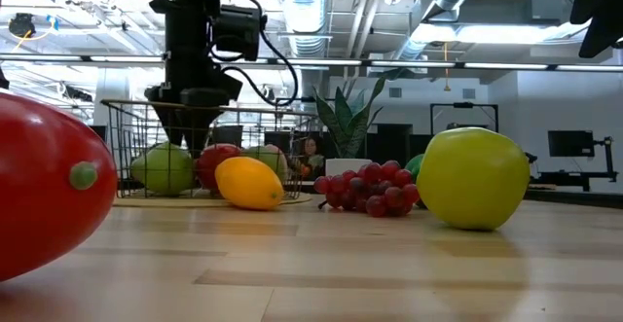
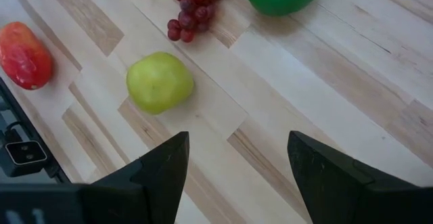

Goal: Build produce basket
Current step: Put the green apple into the wire basket

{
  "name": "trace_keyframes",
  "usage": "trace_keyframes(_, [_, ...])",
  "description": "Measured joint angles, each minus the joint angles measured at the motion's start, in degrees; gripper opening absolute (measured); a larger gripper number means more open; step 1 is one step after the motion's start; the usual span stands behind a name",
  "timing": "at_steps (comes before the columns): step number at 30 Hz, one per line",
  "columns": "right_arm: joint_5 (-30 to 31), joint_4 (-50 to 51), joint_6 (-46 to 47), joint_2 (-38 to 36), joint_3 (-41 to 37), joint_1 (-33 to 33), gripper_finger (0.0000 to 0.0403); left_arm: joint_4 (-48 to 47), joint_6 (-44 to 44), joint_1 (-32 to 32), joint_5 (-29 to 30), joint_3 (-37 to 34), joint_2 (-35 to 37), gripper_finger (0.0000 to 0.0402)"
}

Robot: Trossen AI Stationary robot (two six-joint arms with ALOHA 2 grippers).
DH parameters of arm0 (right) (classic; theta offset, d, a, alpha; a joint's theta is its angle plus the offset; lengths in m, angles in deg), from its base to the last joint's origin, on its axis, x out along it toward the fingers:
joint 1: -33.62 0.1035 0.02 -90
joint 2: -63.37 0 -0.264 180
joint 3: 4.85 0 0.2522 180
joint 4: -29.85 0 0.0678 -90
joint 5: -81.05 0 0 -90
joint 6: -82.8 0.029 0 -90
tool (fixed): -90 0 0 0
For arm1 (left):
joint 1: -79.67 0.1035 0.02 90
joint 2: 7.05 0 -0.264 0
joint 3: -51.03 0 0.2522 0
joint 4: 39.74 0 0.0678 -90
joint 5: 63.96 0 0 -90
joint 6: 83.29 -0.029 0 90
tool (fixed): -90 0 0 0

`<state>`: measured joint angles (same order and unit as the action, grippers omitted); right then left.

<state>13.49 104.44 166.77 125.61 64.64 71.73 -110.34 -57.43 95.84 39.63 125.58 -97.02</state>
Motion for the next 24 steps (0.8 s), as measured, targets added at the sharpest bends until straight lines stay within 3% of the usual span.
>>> trace_keyframes(7, [0.0,0.0,0.0,0.0,0.0,0.0,0.0273,-1.6,-0.3,0.0,-2.4,4.5,-0.1,0.0377])
trace_keyframes(16, [-0.2,-0.4,0.2,0.0,0.0,0.0,0.0273,-11.0,-4.0,0.0,-3.0,17.5,-0.1,0.0378])
trace_keyframes(20, [-1.4,-1.2,0.2,0.0,0.0,0.1,0.0273,-12.2,-1.6,-1.4,-8.1,23.9,0.0,0.0378])
trace_keyframes(24, [-3.2,-1.4,0.6,0.0,0.0,0.2,0.0273,-4.0,1.7,-5.5,-13.6,27.6,0.1,0.0378])
